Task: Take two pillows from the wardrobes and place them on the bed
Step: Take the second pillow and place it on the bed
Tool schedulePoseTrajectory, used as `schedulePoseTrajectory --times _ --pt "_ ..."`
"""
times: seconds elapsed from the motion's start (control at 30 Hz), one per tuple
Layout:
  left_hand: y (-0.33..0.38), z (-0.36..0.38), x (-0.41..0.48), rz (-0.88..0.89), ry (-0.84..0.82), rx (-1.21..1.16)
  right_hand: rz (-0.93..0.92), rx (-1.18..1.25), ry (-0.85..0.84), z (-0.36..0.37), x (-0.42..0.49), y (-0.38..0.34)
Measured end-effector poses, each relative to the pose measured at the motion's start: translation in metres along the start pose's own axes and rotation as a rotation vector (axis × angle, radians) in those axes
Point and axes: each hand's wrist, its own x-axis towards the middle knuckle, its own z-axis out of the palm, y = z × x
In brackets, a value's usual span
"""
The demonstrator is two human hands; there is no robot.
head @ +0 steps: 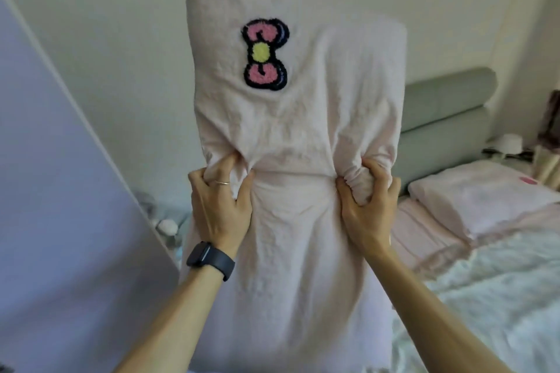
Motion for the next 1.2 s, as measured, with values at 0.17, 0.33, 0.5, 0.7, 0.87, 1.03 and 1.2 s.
schedulePoseTrajectory --times 0.17,0.33,0.5,0.7,0.87,1.03,1.2 --pt "0.000 0.076 -0.045 -0.046 -0.247 -0.066 0.234 -0.186 0.032 -0.048 -0.022 0.062" --pt "-0.017 0.148 -0.087 -0.089 -0.498 -0.081 0.407 -0.351 0.021 -0.071 -0.045 0.121" --pt "-0.046 0.212 -0.130 -0.122 -0.767 -0.040 0.557 -0.489 -0.019 -0.076 -0.066 0.182" --pt "-0.082 0.264 -0.179 -0.326 -1.141 0.046 0.741 -0.597 -0.132 -0.074 -0.089 0.238" --pt "-0.109 0.288 -0.206 -0.414 -1.291 0.100 0.893 -0.681 -0.279 -0.064 -0.096 0.274" --pt "-0.119 0.323 -0.197 -0.436 -1.367 0.106 0.981 -0.689 -0.276 -0.048 -0.085 0.298" --pt "-0.119 0.387 -0.181 -0.368 -1.438 0.063 1.037 -0.731 -0.186 -0.035 -0.055 0.325"
